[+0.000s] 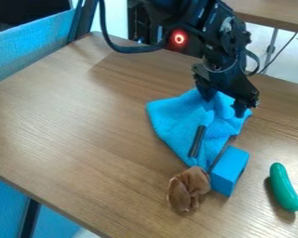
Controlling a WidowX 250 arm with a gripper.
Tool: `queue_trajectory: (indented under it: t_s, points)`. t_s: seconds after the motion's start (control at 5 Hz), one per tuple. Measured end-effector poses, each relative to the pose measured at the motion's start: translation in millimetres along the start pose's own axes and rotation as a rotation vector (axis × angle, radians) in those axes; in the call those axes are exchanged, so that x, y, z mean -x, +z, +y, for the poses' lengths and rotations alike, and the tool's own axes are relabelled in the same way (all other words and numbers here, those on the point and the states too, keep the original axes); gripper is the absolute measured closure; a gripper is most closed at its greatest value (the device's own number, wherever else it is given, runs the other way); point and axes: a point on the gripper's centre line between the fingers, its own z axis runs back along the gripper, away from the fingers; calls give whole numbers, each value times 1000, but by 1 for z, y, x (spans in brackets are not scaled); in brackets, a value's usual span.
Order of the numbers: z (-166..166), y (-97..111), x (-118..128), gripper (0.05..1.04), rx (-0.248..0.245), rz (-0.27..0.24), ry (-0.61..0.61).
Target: Unfold the cloth from the top left to bottom right
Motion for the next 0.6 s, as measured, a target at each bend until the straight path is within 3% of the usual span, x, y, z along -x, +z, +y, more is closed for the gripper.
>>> queue_trajectory:
  t_s: [0.2,0.6]
  points:
    - [5,4,-5,84,-33,14,77]
    - [5,-12,1,84,-36,68,144]
